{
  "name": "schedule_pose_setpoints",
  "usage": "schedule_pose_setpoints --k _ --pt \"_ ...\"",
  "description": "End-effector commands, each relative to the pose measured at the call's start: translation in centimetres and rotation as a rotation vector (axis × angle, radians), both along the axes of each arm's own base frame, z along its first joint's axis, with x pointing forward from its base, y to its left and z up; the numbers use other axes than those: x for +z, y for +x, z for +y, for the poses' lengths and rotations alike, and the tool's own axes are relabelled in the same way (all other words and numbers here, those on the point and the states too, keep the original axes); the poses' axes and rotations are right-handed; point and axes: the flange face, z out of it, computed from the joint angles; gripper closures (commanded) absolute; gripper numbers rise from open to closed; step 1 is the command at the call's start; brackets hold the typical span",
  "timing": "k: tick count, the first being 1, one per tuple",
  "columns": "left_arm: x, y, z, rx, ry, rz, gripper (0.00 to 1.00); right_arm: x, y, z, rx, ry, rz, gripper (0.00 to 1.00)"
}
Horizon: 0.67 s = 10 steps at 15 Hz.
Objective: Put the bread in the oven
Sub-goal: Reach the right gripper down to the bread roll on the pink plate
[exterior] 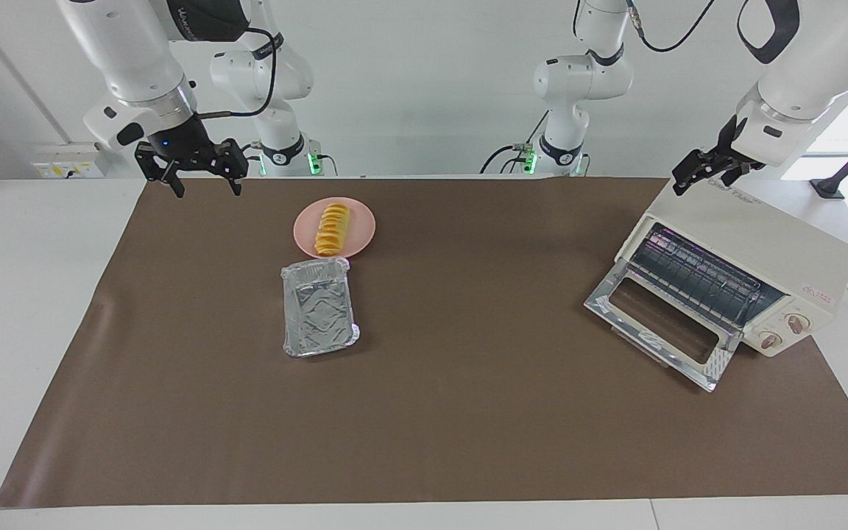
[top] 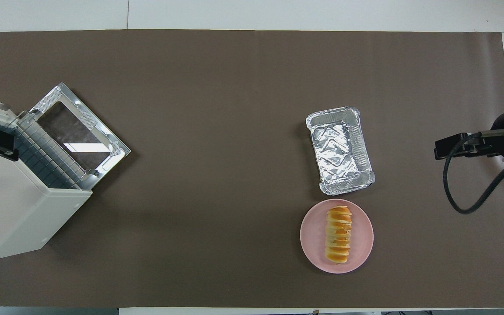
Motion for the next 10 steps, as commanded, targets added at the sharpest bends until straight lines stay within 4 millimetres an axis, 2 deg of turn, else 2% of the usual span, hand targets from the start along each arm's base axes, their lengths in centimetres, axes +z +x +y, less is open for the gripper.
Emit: schedule_pose_setpoints --k 1,4,6,7,8,10 --pt "0.3 -0.7 0.1 0.000 -0.015 -0.017 0.00 0.2 -0.3 -0.3 0.008 -0.016 0.010 0.00" --pt "0.3 -0.7 0.1 0.000 -0.015 -0.017 0.00 -0.4 -1.0 0.2 0.024 -0.012 0.033 0.00" --pt "0.3 -0.7 0.1 0.000 -0.015 -0.017 0.00 -1.7 -2.1 1.2 0.018 0.020 0.058 0.00" --pt "0.3 -0.7 0.1 0.000 -0.015 -0.017 0.00 -3.0 -3.0 2.0 -0.013 0.040 0.071 0.00" --pt "0.3 -0.7 0.1 0.000 -0.015 -0.017 0.00 -4.3 -3.7 4.2 -0.018 0.051 0.064 0.00" --pt "0.3 -0.7 0.0 -0.001 -0.015 -0.017 0.00 -8.4 -6.2 8.6 -0.007 0.039 0.062 0.00"
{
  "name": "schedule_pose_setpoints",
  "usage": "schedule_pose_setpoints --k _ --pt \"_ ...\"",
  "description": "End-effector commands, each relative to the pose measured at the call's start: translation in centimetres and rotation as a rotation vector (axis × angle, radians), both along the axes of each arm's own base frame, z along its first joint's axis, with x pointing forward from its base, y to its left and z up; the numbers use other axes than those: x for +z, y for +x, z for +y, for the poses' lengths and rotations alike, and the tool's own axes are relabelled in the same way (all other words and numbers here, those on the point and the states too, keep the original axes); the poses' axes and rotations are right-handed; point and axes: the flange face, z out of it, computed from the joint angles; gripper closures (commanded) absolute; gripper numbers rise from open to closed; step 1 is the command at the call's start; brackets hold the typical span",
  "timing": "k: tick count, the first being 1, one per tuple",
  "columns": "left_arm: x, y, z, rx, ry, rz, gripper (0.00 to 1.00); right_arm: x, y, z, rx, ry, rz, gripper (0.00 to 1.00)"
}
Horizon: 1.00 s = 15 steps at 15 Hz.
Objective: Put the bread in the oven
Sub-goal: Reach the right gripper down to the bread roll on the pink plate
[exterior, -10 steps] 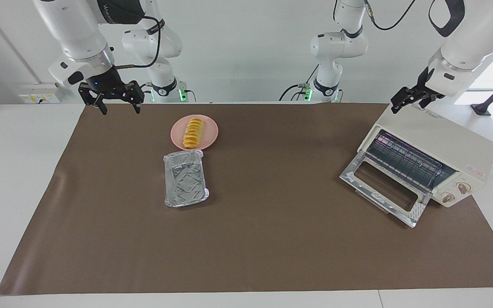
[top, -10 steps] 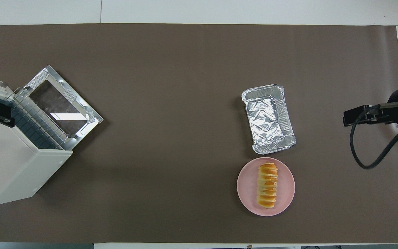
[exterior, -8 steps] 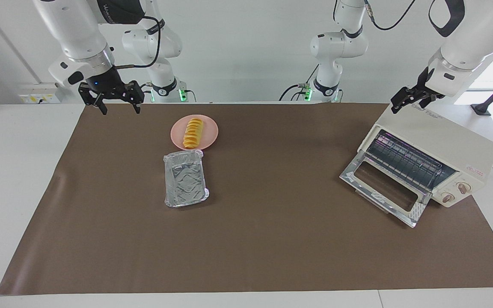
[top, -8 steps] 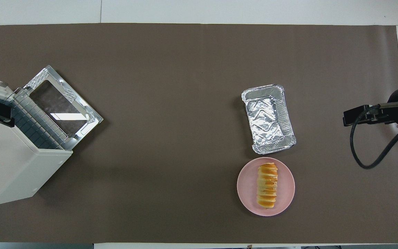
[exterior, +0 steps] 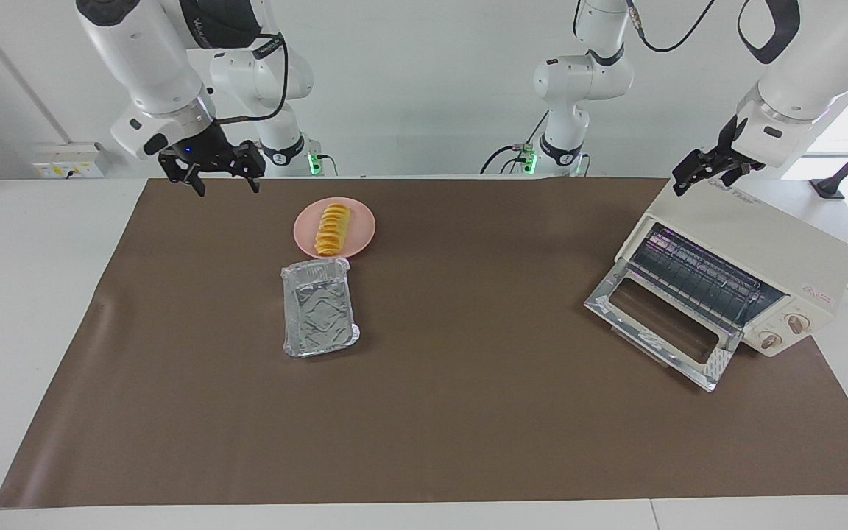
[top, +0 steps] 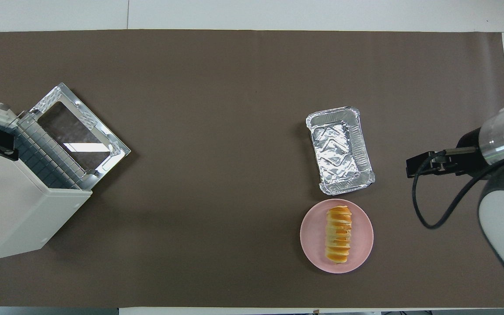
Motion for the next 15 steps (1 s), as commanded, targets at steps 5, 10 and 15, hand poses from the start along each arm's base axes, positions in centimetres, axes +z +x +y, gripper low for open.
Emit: schedule_pose_setpoints --k 5,10,15 --pt "0.3 -0.7 0.1 0.000 -0.015 -0.017 0.00 -14.8 -6.1 10.8 -0.047 0.057 -0.036 0.00" --pt "0.3 -0.7 0.1 0.000 -0.015 -0.017 0.00 -21.7 -7.6 10.9 -0.095 0.030 0.011 0.00" --pt "0.3 -0.7 0.1 0.000 -0.015 -0.017 0.00 -25.7 -9.9 9.7 -0.157 0.010 0.006 0.09"
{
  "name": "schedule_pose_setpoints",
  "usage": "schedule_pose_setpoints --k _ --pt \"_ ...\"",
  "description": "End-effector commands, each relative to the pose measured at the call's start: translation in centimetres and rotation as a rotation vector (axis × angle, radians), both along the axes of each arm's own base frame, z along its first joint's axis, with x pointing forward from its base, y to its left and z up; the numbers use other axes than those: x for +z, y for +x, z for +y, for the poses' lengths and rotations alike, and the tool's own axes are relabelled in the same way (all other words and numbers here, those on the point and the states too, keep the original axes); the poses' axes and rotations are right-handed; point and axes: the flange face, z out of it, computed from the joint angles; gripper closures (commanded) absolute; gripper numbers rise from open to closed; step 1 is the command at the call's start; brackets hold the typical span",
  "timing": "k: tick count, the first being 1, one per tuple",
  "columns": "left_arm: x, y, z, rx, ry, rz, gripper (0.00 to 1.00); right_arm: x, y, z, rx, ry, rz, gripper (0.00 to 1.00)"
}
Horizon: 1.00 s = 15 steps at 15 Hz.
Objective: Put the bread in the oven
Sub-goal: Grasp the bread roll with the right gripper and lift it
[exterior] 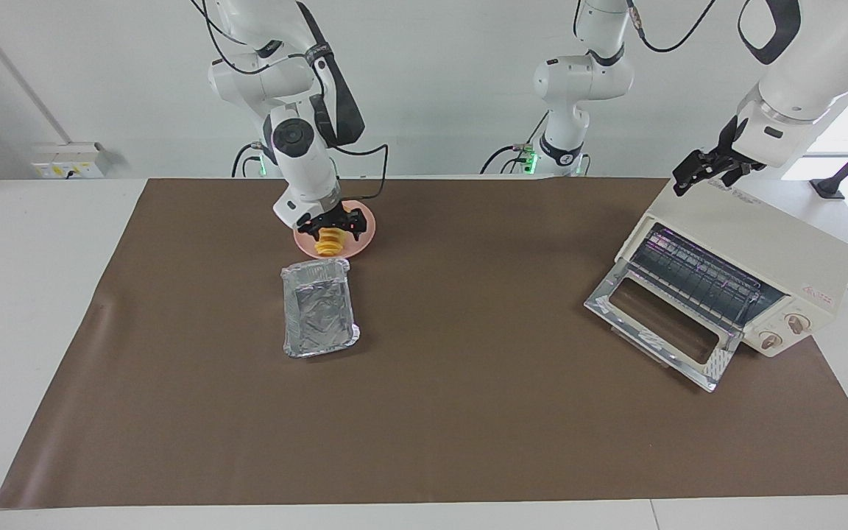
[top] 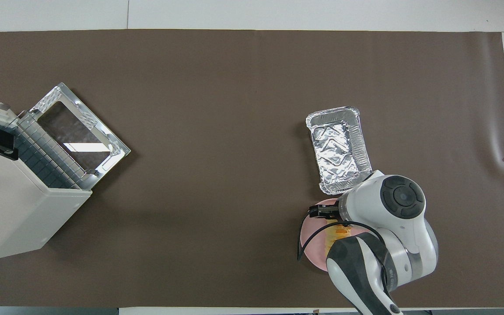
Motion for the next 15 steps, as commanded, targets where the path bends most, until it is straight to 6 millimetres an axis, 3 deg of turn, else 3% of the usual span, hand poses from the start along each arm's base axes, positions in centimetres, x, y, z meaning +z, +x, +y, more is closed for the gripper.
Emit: schedule_pose_setpoints --k 1,4,5,7,10,12,13,15 --pt "0.3 -0.7 0.1 0.000 -0.015 -0.017 0.00 -1.1 -1.4 -0.5 -0.056 0.002 -0.007 0.24" --pt "0.3 -0.7 0.1 0.000 -0.015 -0.017 0.00 -1.2 -1.6 -0.6 -0.079 -0.004 0.003 0.88" --pt "0.3 -0.7 0.1 0.000 -0.015 -0.017 0.00 -1.1 -1.5 -0.5 -0.091 -0.005 0.001 1.00" --pt "0.3 -0.7 0.1 0.000 -0.015 -0.017 0.00 -0.3 -1.2 -0.2 -0.108 -0.001 -0.011 1.00" --pt "0.3 -0.7 0.1 0.000 -0.015 -0.017 0.00 4.0 0.5 0.7 -0.098 0.010 -0.001 1.00" --pt "0.3 -0.7 0.1 0.000 -0.015 -0.017 0.00 8.4 3.2 0.4 -0.088 0.028 0.004 1.00" --pt "0.3 -0.7 0.1 0.000 -0.015 -0.017 0.00 10.8 5.3 -0.6 -0.083 0.041 -0.006 1.00" --pt "0.3 -0.7 0.1 0.000 -0.015 -0.017 0.00 13.2 9.2 -1.6 -0.037 0.068 -0.040 1.00"
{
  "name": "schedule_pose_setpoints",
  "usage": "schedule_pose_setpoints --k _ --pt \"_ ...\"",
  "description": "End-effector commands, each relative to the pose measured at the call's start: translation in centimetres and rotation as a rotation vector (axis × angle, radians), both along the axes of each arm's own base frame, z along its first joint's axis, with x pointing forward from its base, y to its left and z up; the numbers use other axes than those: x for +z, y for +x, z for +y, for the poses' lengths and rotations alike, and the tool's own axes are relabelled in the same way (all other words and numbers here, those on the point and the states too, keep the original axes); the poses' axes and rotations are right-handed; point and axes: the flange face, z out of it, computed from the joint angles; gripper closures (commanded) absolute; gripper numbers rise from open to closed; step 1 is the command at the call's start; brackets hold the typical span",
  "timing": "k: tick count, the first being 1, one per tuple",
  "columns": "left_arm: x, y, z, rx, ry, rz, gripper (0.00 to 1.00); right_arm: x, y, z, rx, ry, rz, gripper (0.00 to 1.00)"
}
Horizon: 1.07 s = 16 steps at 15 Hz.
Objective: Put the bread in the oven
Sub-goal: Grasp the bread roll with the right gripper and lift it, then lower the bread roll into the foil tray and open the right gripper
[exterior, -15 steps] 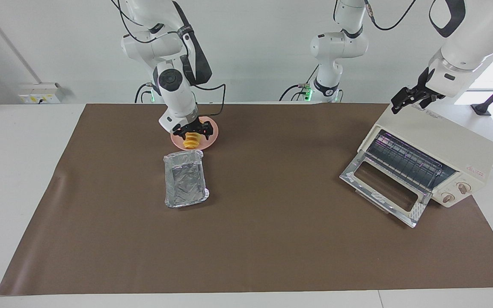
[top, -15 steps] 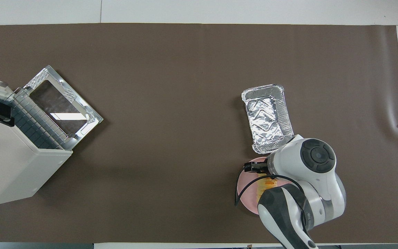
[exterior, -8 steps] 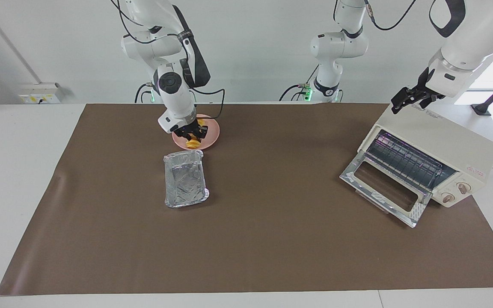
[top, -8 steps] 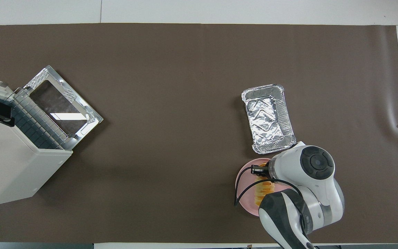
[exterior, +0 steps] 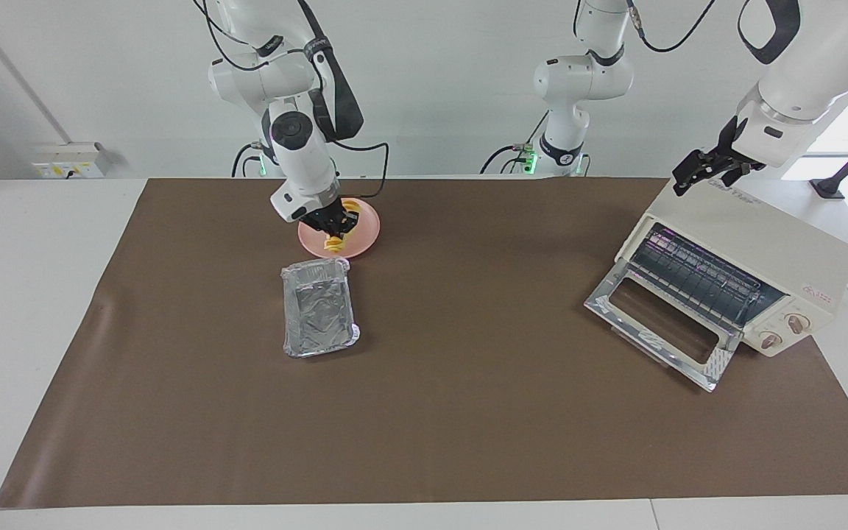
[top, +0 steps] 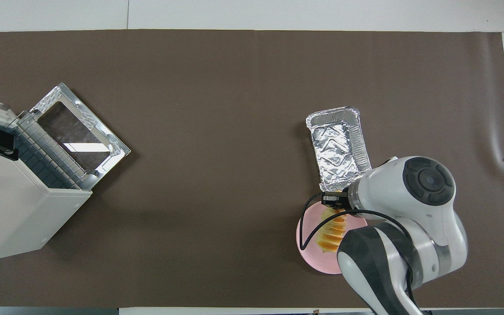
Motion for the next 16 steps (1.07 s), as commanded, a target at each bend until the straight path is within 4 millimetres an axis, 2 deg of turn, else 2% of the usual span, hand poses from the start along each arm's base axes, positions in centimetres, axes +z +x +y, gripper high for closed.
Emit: schedule_pose_setpoints --k 1,4,6,7,8,10,14,16 --pt "0.3 -0.7 0.1 0.000 -0.015 -0.017 0.00 2.4 6.0 -1.8 0.067 0.048 -0.041 1.00" --pt "0.3 -0.7 0.1 0.000 -0.015 -0.017 0.00 1.2 11.1 -3.2 0.134 0.040 -0.130 1.00" --pt "0.3 -0.7 0.1 0.000 -0.015 -0.017 0.00 0.5 13.7 -2.9 0.188 0.018 -0.175 1.00" --pt "0.3 -0.7 0.1 0.000 -0.015 -0.017 0.00 0.1 14.2 -2.4 0.222 0.009 -0.185 1.00" --pt "0.3 -0.7 0.1 0.000 -0.015 -0.017 0.00 -0.6 14.5 -1.9 0.237 0.012 -0.183 1.00" --pt "0.3 -0.7 0.1 0.000 -0.015 -0.017 0.00 -3.5 14.5 -0.2 0.297 0.019 -0.170 1.00" --pt "0.3 -0.7 0.1 0.000 -0.015 -0.017 0.00 -7.5 13.7 0.0 0.377 0.021 -0.176 1.00" --pt "0.3 -0.7 0.0 -0.003 -0.015 -0.017 0.00 -8.6 13.2 -0.1 0.389 0.019 -0.194 1.00"
